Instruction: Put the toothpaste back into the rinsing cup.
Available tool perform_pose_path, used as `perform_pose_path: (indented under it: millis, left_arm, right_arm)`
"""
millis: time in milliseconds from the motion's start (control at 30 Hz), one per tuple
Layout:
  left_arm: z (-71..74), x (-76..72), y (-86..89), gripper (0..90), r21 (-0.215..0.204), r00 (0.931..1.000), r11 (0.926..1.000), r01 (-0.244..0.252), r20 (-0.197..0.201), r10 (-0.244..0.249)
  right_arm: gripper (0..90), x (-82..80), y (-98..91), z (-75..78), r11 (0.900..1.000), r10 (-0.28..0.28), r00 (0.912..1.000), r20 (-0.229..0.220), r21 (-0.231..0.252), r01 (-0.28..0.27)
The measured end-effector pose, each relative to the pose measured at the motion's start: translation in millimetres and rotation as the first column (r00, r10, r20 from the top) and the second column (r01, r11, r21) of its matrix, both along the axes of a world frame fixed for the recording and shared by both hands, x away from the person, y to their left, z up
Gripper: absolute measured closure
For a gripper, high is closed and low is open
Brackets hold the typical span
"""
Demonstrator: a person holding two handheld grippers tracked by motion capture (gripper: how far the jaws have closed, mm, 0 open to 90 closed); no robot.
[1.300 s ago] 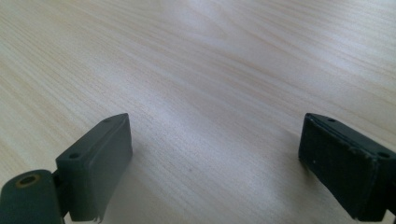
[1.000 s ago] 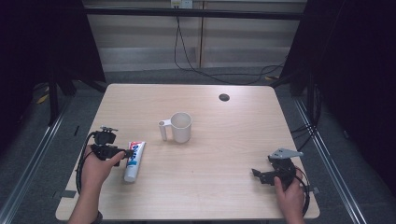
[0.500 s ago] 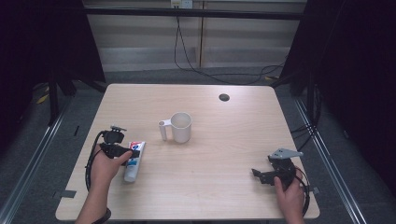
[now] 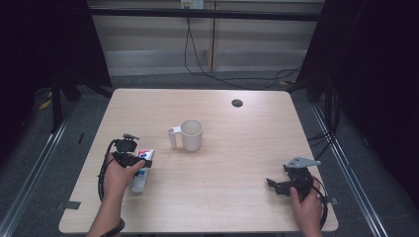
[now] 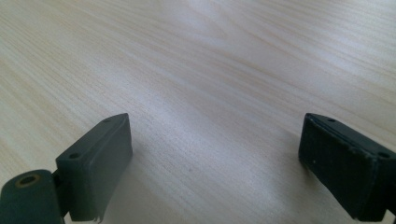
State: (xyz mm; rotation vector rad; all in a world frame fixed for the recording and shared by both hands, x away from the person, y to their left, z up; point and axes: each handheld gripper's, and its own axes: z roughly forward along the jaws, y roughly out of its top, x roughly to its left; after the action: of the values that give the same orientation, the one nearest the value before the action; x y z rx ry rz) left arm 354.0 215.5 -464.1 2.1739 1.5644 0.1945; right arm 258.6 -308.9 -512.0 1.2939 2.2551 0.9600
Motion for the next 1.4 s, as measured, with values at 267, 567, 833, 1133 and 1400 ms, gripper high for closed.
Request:
perform_pose_path:
  millis: [267,567,833,1133,1400]
  left_arm:
    - [-1.8,3.5,-3.9,31.3,0.031,0.9999,0.9995,-0.006,-0.015,0.007]
    - [-6.7,5.1,-6.2,34.7,0.067,0.9984,0.9970,-0.038,-0.039,0.041]
    - [-9.0,6.6,-8.3,38.3,0.069,0.9951,0.9961,-0.056,-0.077,0.061]
    - [1.8,6.6,-21.0,65.9,0.154,0.9950,0.9879,-0.020,-0.094,0.035]
    - [12.3,3.8,-17.7,67.5,0.069,0.9990,0.9972,-0.028,-0.032,0.031]
  right_arm:
    - [9.3,0.0,0.0,0.0,1.0000,0.000,1.0000,0.000,0.000,0.000]
    - [9.3,0.0,0.0,0.0,1.0000,0.000,1.0000,0.000,0.000,0.000]
    - [9.3,-0.1,0.1,0.0,1.0000,-0.002,1.0000,0.001,0.000,0.002]
    - [9.3,-0.1,0.1,0.0,1.0000,-0.002,1.0000,0.000,0.001,0.002]
    - [9.3,-0.1,0.1,0.0,1.0000,-0.003,1.0000,0.001,0.000,0.003]
